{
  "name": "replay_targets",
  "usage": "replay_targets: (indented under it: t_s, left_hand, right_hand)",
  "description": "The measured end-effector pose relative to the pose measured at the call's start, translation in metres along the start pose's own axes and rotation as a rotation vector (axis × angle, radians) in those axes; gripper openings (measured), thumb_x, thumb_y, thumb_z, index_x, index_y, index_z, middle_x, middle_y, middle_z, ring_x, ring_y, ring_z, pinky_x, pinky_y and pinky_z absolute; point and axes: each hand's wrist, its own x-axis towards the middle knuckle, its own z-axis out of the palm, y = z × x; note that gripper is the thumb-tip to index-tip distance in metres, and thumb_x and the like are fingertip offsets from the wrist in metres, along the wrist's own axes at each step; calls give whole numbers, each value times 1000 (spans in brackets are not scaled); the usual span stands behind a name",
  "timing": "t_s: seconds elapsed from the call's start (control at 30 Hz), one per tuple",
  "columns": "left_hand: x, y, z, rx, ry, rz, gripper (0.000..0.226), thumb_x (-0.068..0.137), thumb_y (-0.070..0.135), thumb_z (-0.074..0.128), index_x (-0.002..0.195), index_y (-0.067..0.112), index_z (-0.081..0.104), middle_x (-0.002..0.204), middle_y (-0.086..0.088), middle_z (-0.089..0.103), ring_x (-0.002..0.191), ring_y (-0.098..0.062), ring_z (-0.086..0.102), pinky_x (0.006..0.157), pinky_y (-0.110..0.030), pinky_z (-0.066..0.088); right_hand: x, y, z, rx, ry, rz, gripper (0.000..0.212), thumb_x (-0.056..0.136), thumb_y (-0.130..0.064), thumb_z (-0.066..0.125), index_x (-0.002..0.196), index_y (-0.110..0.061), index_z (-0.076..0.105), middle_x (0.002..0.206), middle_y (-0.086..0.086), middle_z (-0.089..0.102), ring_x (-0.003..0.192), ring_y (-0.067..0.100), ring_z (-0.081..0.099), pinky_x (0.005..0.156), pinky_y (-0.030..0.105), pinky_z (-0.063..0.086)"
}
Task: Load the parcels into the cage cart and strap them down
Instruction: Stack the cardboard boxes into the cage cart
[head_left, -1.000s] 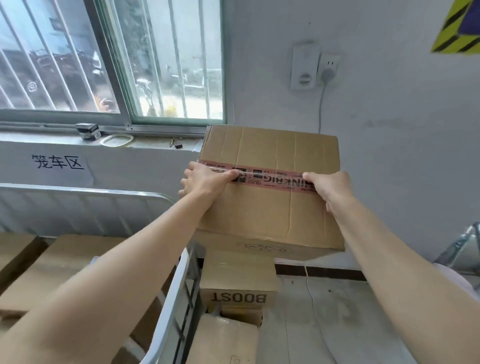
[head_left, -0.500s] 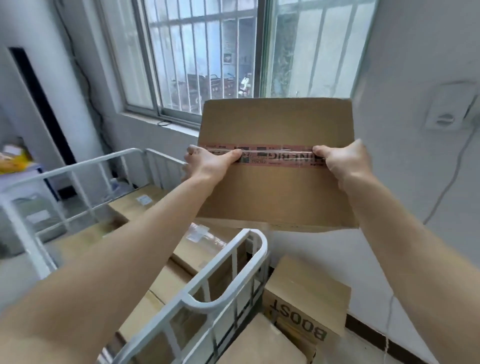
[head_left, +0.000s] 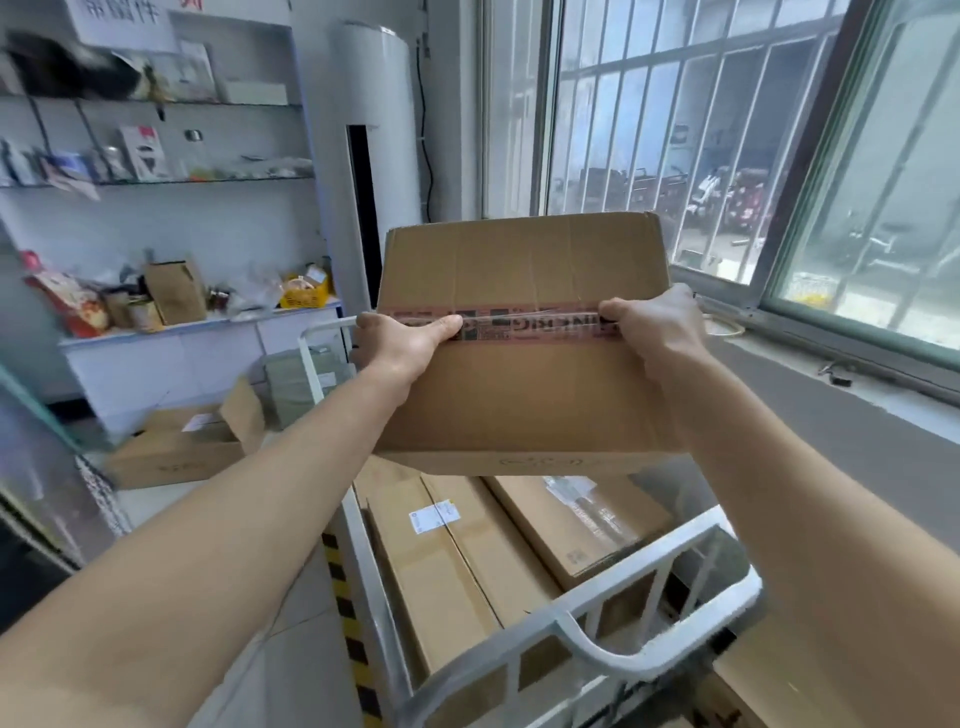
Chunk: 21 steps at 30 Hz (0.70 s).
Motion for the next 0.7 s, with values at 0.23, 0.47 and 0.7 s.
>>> replay_targets:
  t_s: [0.23, 0.47, 0.7]
  left_hand:
    - [129, -63, -39, -3, -13, -71, 108, 61, 56, 81, 139, 4, 28, 141, -12, 40, 130, -34, 39, 107, -45, 36]
    - [254, -110, -57, 6, -75, -117, 118, 60, 56, 82, 145, 4, 18, 144, -13, 36, 132, -33, 36, 109, -46, 34]
    - [332, -138, -35, -36, -163, -156, 101, 57, 54, 84, 134, 8, 38, 135, -8, 46, 120, -28, 47, 102, -37, 41]
  right_hand:
    - [26, -35, 145, -26, -7, 33, 65, 70, -44, 76, 120, -10, 52, 114, 9, 64, 106, 30, 60, 92, 41, 51]
    - [54, -63, 263, -81, 6, 100, 63, 79, -41, 73, 125, -8, 45, 123, 12, 59, 115, 32, 55, 93, 37, 46]
    - [93, -67, 329, -124, 50, 138, 62, 77, -39, 74, 123, -7, 48, 120, 12, 61, 112, 31, 57, 88, 35, 46]
